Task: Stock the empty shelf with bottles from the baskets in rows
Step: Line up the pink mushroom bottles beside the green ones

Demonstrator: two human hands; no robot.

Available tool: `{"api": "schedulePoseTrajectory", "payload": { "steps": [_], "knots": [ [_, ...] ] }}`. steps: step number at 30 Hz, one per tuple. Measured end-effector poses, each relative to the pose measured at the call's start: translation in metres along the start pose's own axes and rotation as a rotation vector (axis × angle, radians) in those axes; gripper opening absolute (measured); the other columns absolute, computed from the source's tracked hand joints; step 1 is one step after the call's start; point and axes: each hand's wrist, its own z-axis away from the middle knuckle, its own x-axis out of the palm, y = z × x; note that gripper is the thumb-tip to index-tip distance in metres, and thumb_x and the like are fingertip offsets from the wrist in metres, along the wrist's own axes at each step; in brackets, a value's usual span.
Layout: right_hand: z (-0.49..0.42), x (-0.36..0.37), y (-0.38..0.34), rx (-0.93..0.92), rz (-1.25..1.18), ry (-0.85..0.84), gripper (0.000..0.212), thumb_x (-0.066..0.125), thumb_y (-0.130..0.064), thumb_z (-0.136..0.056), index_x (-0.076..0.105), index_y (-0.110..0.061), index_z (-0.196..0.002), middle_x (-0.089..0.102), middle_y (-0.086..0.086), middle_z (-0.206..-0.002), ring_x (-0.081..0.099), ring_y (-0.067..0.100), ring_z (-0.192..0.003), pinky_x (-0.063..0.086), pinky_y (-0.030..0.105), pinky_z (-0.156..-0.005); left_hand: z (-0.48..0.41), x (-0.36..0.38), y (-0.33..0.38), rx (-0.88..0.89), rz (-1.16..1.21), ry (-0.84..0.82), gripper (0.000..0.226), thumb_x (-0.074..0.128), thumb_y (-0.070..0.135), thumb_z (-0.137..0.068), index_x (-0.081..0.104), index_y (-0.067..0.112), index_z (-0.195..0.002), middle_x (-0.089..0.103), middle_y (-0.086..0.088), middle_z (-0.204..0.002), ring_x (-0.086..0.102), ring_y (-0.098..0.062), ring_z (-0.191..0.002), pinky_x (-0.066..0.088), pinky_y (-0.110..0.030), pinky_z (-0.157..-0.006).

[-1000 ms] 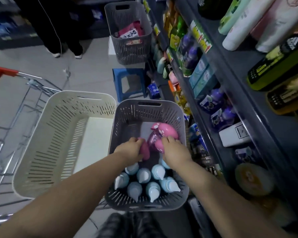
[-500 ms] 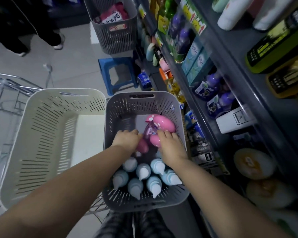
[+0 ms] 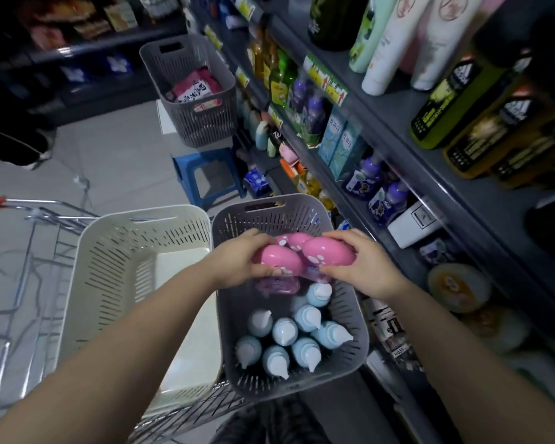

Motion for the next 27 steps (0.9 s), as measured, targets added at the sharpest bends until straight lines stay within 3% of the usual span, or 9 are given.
{"api": "schedulePoseTrajectory", "payload": {
  "steps": [3,8,14,19,22,27],
  "knots": [
    [0.016,-0.017,-0.016,0.02,-0.098,0.061,0.06,0.091,-0.016,-0.066,0.062,-0.029,-0.116,0.063,-0.011,-0.114,0.063,-0.005,-0.096,0.053,0.014,-0.074,0.008,-0.017,0.006,0.023,0.089,0.075,0.059,0.078,0.055,-0.072,0.059,0.03,-0.122,0.052,0.006,-0.11,0.055,-0.012,-0.101,0.047,-0.032,-0.093],
    [0.052,-0.031,-0.039,0.01,-0.254,0.124,0.054,0.09,-0.022,-0.063,0.063,-0.027,-0.11,0.07,-0.001,-0.109,0.07,0.015,-0.094,0.058,0.028,-0.073,0.022,-0.041,0.017,0.062,0.315,0.15,0.058,0.078,0.064,-0.061,0.065,0.032,-0.108,0.063,0.01,-0.105,0.063,-0.006,-0.093,0.056,-0.033,-0.084],
    [0.096,-0.04,-0.064,-0.075,-0.457,0.29,0.052,0.087,-0.021,-0.062,0.066,-0.024,-0.11,0.073,0.005,-0.105,0.071,0.022,-0.096,0.057,0.032,-0.075,0.028,-0.07,0.065,0.199,0.419,0.185,0.044,0.082,0.046,-0.072,0.066,0.028,-0.108,0.069,0.007,-0.102,0.067,-0.004,-0.09,0.056,-0.023,-0.075],
    [0.142,-0.074,-0.088,-0.123,-0.437,0.42,0.044,0.086,-0.019,-0.063,0.071,-0.026,-0.104,0.075,0.004,-0.1,0.071,0.02,-0.092,0.057,0.032,-0.072,0.029,-0.091,0.134,0.367,0.448,0.107,0.046,0.078,0.056,-0.068,0.07,0.027,-0.102,0.073,0.003,-0.094,0.071,-0.011,-0.084,0.058,-0.029,-0.071],
    [0.182,-0.1,-0.1,-0.164,-0.336,0.494,0.041,0.081,-0.018,-0.065,0.069,-0.025,-0.104,0.075,-0.004,-0.096,0.07,0.011,-0.087,0.055,0.024,-0.069,0.032,-0.093,0.177,0.443,0.444,0.002,0.043,0.08,0.054,-0.066,0.071,0.025,-0.096,0.075,0.001,-0.088,0.072,-0.016,-0.078,0.058,-0.031,-0.065],
    [0.243,-0.133,-0.105,-0.199,-0.222,0.604,0.042,0.086,-0.018,-0.068,0.069,-0.029,-0.105,0.074,-0.006,-0.101,0.07,0.009,-0.091,0.054,0.022,-0.073,0.037,-0.086,0.246,0.578,0.412,-0.101,0.036,0.082,0.045,-0.072,0.071,0.021,-0.096,0.075,0.001,-0.084,0.071,-0.015,-0.076,0.057,-0.028,-0.061]
  ]
}}
